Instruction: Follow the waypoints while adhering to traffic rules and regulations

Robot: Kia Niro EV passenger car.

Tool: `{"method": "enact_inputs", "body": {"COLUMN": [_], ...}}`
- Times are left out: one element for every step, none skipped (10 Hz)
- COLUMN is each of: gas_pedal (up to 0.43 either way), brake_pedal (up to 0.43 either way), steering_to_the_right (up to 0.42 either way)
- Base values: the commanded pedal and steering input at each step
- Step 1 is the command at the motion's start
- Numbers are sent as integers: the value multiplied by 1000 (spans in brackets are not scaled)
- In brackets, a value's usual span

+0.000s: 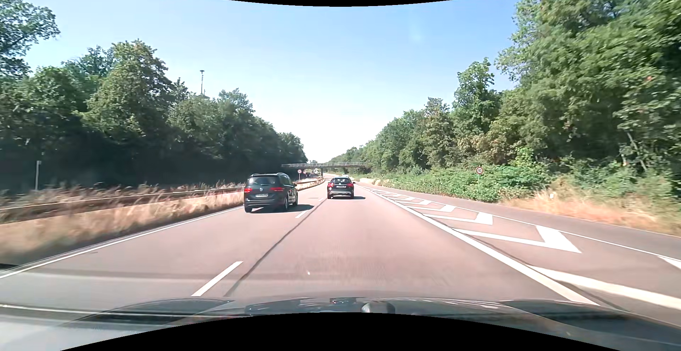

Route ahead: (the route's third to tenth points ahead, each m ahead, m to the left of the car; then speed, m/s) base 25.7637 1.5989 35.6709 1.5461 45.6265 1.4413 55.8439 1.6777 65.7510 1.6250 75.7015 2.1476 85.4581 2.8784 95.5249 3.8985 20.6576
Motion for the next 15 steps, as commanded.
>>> {"method": "enact_inputs", "body": {"gas_pedal": [118, 118, 118, 118, 118, 118, 118, 118, 118, 118, 118, 118, 118, 118, 118], "brake_pedal": [0, 0, 0, 0, 0, 0, 0, 0, 0, 0, 0, 0, 0, 0, 0], "steering_to_the_right": [0, 0, 0, 0, 0, 0, 0, 0, 0, 0, -1, -1, -1, -1, -1]}}
